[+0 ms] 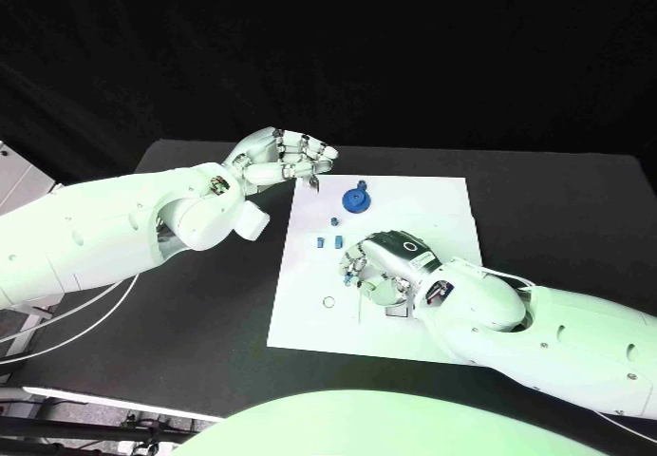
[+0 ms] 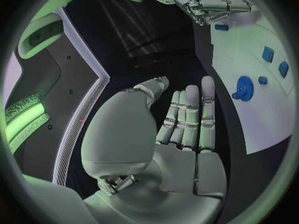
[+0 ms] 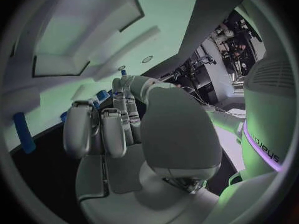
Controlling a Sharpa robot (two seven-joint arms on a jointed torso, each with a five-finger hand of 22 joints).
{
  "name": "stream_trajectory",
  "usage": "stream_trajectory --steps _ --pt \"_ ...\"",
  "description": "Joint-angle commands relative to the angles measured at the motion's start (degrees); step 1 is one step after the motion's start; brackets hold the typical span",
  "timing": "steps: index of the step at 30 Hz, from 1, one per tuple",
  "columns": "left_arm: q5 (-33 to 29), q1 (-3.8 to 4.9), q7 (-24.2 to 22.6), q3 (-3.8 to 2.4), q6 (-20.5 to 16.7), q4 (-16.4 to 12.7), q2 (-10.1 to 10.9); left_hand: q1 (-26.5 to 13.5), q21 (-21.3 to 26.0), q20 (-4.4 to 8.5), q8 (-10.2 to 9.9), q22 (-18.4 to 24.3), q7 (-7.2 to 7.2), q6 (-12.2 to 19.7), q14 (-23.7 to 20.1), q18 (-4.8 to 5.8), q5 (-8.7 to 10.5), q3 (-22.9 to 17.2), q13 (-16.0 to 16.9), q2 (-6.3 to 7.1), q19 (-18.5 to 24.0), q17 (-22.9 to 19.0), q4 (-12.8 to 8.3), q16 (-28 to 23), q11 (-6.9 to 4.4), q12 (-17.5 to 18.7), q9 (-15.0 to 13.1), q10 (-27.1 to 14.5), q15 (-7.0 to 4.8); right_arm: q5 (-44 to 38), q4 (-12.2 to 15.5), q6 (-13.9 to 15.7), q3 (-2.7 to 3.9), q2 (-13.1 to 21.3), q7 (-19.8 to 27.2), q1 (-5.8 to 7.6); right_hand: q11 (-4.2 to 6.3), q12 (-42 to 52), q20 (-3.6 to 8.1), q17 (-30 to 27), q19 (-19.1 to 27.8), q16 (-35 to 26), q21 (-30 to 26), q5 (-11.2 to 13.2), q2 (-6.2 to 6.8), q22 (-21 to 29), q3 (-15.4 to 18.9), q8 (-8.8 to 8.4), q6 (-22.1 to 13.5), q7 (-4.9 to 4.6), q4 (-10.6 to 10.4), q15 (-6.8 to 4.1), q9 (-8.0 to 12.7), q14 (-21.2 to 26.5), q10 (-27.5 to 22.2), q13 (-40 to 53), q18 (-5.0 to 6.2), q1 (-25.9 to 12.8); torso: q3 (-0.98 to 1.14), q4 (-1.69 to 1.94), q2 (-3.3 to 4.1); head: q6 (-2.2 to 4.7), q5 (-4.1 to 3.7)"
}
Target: Assemble the parts on the task board
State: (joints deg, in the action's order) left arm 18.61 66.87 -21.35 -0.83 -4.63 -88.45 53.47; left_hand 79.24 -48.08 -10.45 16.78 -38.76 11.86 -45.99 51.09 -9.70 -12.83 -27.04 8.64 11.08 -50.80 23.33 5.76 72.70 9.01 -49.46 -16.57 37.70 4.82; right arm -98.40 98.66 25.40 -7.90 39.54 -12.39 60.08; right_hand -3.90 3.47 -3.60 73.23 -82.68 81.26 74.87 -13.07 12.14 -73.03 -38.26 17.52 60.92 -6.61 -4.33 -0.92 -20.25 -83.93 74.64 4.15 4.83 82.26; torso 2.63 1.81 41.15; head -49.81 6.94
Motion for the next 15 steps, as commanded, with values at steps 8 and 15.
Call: stream_trajectory --steps 8,15 --pt "-0.2 0.03 0.0 -0.02 0.3 0.0 -0.1 0.4 0.2 0.09 0.2 0.1 0.79 0.4 0.0 -0.84 -0.23 0.2 -0.1 0.03 -0.3 0.0 0.2 -0.3 0.1 0.2 0.1 0.5 0.25 -1.6 0.1 -3.1 -0.07 0.0 -0.6 -0.1 0.78 0.2 -0.38 0.0 -0.2 0.3 0.3 0.0 -0.45 0.0 -0.1 0.21 0.1 -0.39 0.4 -0.24 0.0 -3.5 1.2 0.0 -1.11 -0.2 0.06 -0.05 -0.03 -0.19 0.18" --pt "-0.2 0.03 0.1 -0.02 0.3 0.0 0.0 0.4 0.2 0.09 0.2 0.1 0.79 0.4 0.0 -0.84 -0.23 0.2 -0.1 0.03 -0.3 0.0 0.2 -0.3 0.1 0.2 0.1 0.5 0.25 -2.2 -0.1 -3.7 -0.08 0.1 -1.3 -0.1 0.76 0.2 -0.4 0.0 -0.2 0.3 0.3 0.0 -0.47 -0.1 -0.1 0.21 0.1 -0.41 0.5 -0.23 -0.1 -3.5 1.2 0.0 -1.11 -0.3 0.06 -0.03 -0.01 -0.19 0.11"
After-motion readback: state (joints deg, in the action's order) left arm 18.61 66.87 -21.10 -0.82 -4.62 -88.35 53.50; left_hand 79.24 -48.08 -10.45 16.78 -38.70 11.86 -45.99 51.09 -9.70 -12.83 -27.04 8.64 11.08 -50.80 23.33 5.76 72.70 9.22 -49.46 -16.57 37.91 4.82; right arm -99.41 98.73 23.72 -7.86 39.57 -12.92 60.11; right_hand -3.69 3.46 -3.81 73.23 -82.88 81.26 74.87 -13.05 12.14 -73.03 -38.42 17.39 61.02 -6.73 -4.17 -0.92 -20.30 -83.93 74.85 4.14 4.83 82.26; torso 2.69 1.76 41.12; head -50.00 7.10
